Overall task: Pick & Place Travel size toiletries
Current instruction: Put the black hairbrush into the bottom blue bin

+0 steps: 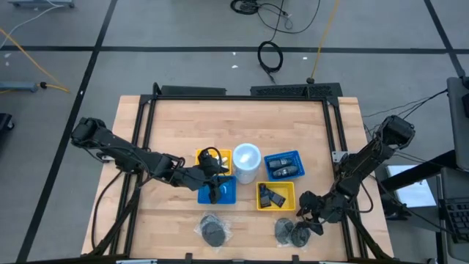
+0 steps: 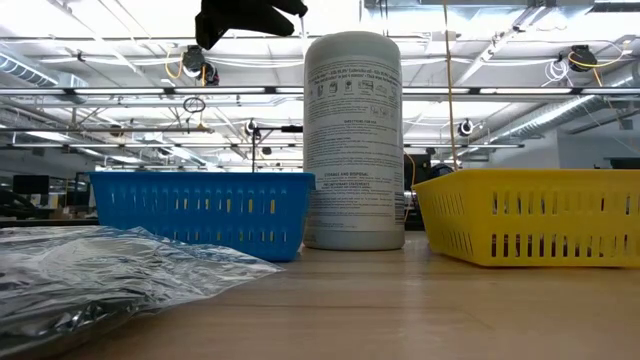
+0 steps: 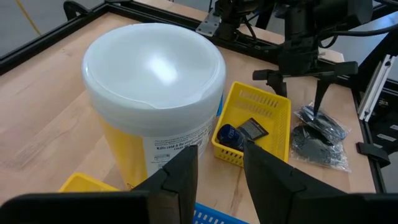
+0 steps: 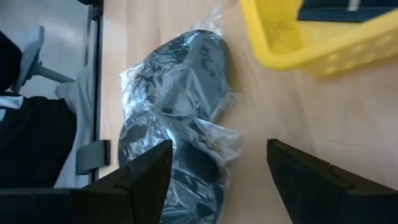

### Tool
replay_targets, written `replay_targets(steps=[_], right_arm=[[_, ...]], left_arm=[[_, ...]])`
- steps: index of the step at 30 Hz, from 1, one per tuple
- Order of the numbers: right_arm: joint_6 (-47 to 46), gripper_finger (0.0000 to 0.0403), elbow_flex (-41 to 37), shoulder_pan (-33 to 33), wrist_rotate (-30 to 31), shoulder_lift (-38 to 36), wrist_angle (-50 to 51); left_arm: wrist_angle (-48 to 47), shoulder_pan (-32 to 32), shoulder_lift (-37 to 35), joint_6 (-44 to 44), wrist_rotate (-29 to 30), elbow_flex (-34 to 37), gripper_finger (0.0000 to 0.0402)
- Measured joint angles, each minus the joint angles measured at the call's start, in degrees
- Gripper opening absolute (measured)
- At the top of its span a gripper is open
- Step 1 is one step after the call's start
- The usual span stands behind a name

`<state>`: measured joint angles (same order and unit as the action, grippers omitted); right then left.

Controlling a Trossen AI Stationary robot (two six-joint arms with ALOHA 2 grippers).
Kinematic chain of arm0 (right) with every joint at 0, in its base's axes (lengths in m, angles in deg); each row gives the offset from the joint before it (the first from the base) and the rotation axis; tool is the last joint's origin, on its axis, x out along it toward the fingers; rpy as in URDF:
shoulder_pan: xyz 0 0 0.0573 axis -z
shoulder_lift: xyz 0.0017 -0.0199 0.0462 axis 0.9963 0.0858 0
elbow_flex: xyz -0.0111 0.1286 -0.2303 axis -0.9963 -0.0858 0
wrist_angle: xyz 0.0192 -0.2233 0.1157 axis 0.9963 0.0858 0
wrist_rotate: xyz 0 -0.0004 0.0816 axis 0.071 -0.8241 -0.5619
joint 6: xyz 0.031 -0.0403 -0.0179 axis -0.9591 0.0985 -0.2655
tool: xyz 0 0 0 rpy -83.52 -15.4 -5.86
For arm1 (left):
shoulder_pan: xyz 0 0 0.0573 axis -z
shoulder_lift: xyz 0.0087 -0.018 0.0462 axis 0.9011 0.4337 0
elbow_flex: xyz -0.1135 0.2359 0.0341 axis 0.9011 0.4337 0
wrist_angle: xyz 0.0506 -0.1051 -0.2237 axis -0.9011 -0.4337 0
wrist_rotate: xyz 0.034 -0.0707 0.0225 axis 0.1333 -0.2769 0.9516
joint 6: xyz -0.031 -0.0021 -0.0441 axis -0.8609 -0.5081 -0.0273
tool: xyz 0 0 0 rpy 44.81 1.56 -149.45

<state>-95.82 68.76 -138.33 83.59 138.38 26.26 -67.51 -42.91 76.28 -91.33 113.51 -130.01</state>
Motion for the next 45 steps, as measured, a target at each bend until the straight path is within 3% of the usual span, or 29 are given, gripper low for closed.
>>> replay_targets(steps=[14,19,27,37,45], right_arm=[[1.8,0.0237,0.0,0.0,-3.4,1.2,-2.6],[3.0,0.0173,0.0,0.0,-4.0,1.2,-2.3],[11.4,0.0013,-0.1,0.0,-4.9,1.3,-1.9],[14.4,0.0002,1.7,0.1,-5.9,-0.6,-2.0],[18.5,0.0001,6.9,0.8,-3.3,-8.1,11.2]], left_arm=[[0.0,0.0,0.0,0.1,0.0,0.0,0.0129],[0.0,0.0,0.0,0.1,0.0,0.0,0.0129],[0.0,0.0,0.0,0.1,0.0,0.0,0.0129],[0.0,0.0,0.0,0.1,0.0,0.0,0.0129],[0.0,0.0,0.0,0.1,0.0,0.0,0.0129]])
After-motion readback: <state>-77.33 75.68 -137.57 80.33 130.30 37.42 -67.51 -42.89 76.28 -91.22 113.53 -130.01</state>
